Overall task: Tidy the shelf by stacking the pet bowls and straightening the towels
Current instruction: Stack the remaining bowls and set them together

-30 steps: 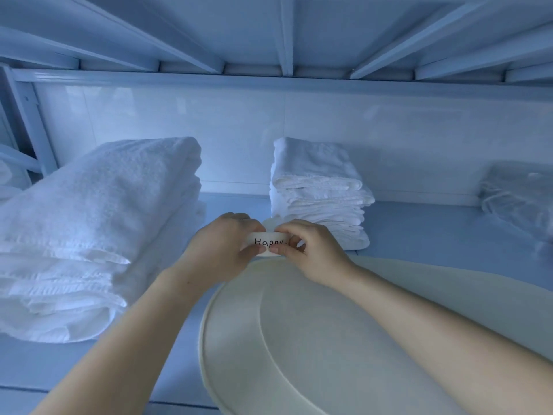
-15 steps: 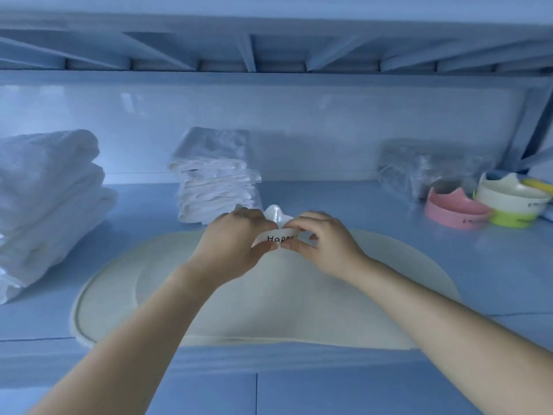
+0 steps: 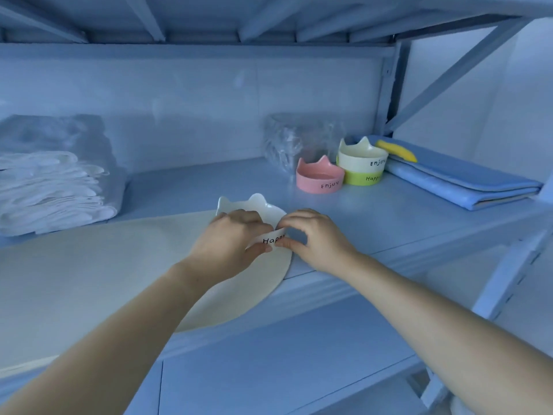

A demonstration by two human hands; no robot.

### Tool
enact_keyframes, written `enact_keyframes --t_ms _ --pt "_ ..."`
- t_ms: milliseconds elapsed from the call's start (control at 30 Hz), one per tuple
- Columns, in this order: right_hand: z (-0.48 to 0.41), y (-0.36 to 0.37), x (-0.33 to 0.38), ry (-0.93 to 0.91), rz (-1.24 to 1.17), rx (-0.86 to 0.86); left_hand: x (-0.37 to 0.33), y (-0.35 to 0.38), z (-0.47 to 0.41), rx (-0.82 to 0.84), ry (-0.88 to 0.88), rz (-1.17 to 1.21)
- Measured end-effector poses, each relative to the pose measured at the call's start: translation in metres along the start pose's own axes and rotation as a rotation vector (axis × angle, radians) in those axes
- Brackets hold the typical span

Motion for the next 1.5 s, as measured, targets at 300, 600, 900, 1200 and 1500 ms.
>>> enact_keyframes --t_ms 300,600,900,1200,1500 --pt "-0.033 -0.03 -0.046 -0.009 0.031 -0.081 0.023 0.022 -0.064 -0.016 0.128 -0.027" --pt "-0.075 -0.068 -0.092 -0.019 0.114 -0.153 0.049 0.056 -0.13 -0.041 0.15 -0.021" --pt "-0.113 -0.087 -0.137 -0.043 0.139 -0.158 0.06 0.091 -0.169 -0.064 0.08 -0.038" --pt "-0.15 -0.086 -0.177 -0.077 0.137 -0.084 0.069 0.114 -0.196 -0.07 0.0 -0.097" --pt "-0.169 -0.079 -0.198 -0.142 0.105 -0.057 0.074 0.134 -0.204 -0.07 -0.062 -0.151"
Point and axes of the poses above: each hand's wrist, its own z-axis away from the middle knuckle, its own y-axis out of the palm, x = y × z, the point moved 2 cm from there along -z, towards the middle knuckle, and after that the axes turned 15 degrees about y, right-handed, at the moved point
